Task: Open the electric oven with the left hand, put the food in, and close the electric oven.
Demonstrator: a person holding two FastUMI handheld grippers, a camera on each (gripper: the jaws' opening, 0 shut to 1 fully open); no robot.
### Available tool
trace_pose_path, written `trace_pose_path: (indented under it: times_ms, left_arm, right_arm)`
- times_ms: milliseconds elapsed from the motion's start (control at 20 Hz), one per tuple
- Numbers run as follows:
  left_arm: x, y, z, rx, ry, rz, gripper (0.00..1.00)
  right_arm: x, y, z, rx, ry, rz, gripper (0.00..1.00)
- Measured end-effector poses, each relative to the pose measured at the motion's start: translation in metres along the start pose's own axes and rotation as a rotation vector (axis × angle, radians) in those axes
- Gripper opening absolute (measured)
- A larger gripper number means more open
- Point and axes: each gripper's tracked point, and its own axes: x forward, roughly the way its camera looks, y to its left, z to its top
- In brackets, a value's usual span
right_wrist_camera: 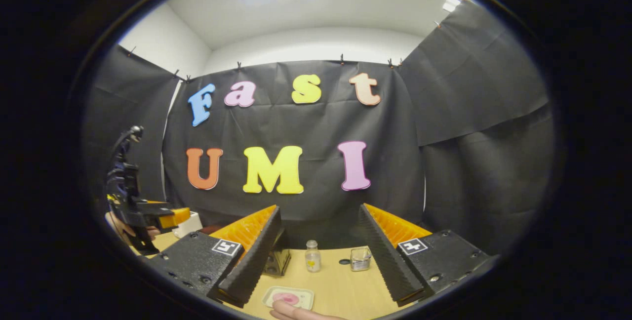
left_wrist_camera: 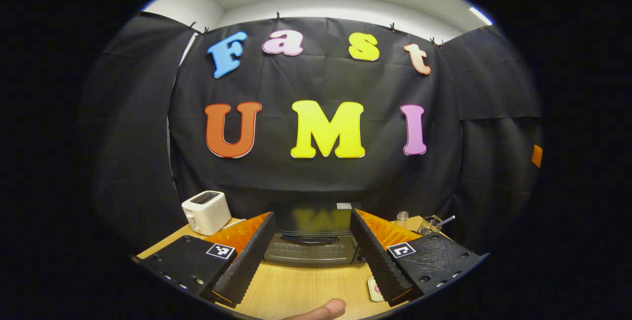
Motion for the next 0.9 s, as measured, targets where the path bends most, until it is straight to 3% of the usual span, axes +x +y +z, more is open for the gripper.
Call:
trace_pose_path:
  times_ms: [50,100,150,200,450,600,650,900]
  left_arm:
    - [0.017,0.000,-0.012,-0.008,0.038,-0.003,0.96]
    - [0.032,0.000,-0.024,-0.015,0.083,-0.005,0.96]
    - [0.048,0.001,-0.035,-0.018,0.121,-0.002,0.97]
    - [0.065,0.002,-0.044,-0.014,0.148,0.004,0.97]
    - [0.122,0.003,-0.105,0.002,0.342,0.022,0.97]
    - [0.141,0.005,-0.123,0.013,0.386,0.036,0.97]
    - [0.144,0.003,-0.128,0.009,0.398,0.034,0.97]
    - [0.148,0.006,-0.133,0.000,0.407,0.037,0.97]
  right_arm:
    - [0.002,-0.003,-0.002,-0.004,0.007,0.000,0.96]
    - [0.005,-0.006,-0.006,-0.010,0.016,-0.001,1.00]
    - [0.007,-0.010,-0.008,-0.015,0.024,-0.002,0.96]
    - [0.009,-0.013,-0.009,-0.019,0.028,-0.003,1.00]
    - [0.014,-0.036,-0.014,-0.017,0.040,-0.022,1.00]
    - [0.016,-0.049,-0.016,-0.013,0.029,-0.037,1.00]
    - [0.017,-0.054,-0.019,-0.010,0.032,-0.043,0.96]
    - [0.022,-0.062,-0.034,0.001,0.069,-0.048,1.00]
